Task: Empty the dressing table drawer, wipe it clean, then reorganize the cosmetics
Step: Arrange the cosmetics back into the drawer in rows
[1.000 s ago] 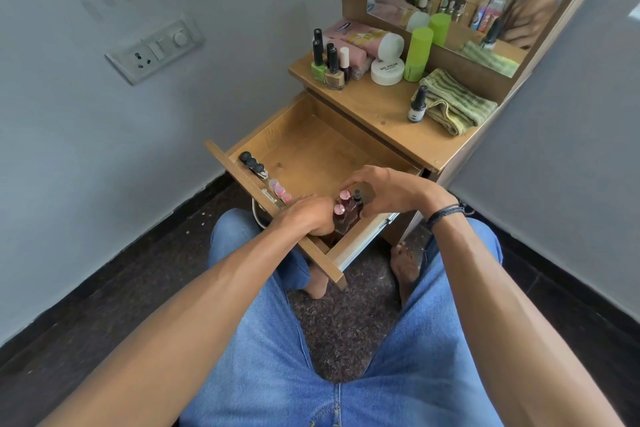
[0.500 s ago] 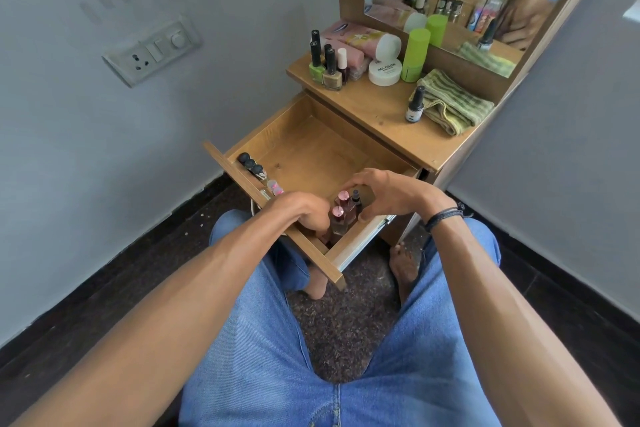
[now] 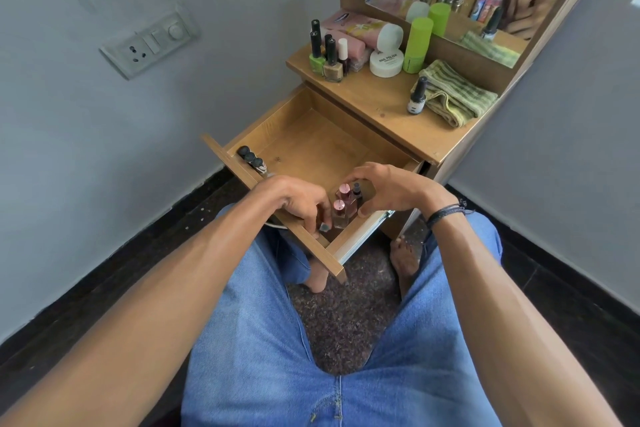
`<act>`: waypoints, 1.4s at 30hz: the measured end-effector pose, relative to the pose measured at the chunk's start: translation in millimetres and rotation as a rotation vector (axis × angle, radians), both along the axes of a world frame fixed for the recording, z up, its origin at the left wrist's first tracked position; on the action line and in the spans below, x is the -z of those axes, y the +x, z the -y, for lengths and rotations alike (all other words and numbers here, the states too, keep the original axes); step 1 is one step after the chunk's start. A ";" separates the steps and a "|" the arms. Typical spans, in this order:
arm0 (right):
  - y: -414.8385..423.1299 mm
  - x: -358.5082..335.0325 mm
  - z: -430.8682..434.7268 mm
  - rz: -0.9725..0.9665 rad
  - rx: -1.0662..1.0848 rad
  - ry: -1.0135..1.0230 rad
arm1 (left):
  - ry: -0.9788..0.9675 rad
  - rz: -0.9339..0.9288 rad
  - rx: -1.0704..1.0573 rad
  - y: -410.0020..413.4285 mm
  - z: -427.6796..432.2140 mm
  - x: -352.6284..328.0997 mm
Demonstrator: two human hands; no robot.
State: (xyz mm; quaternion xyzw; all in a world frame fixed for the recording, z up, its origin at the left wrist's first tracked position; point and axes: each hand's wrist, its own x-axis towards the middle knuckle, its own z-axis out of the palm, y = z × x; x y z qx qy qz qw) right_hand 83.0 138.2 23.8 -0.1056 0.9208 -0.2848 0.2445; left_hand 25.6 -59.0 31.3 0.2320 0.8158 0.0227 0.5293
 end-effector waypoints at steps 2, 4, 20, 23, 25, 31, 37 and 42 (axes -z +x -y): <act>0.7 0.0 1.9 -0.005 -0.003 -0.007 | 0.014 0.001 0.000 0.0 0.7 1.2; 0.9 0.6 3.3 -0.009 -0.003 -0.016 | 0.029 -0.011 -0.008 1.5 0.1 0.2; -16.7 1.0 10.9 0.151 -0.086 0.082 | 0.062 -0.252 -0.111 19.6 -2.6 0.9; -16.1 3.5 12.6 0.156 -0.101 0.074 | 0.080 -0.339 -0.138 27.5 -1.5 2.7; -14.9 5.0 12.8 0.160 -0.105 0.075 | 0.095 -0.393 -0.155 32.5 -1.3 4.2; -11.0 5.9 15.6 0.187 -0.125 0.096 | 0.104 -0.440 -0.176 38.6 -1.0 6.3; -8.7 8.1 20.3 0.188 -0.153 0.111 | 0.050 -0.345 -0.091 36.2 -0.3 -3.0; -7.1 11.0 18.6 0.182 -0.139 0.115 | 0.037 -0.315 -0.087 34.1 1.6 -6.3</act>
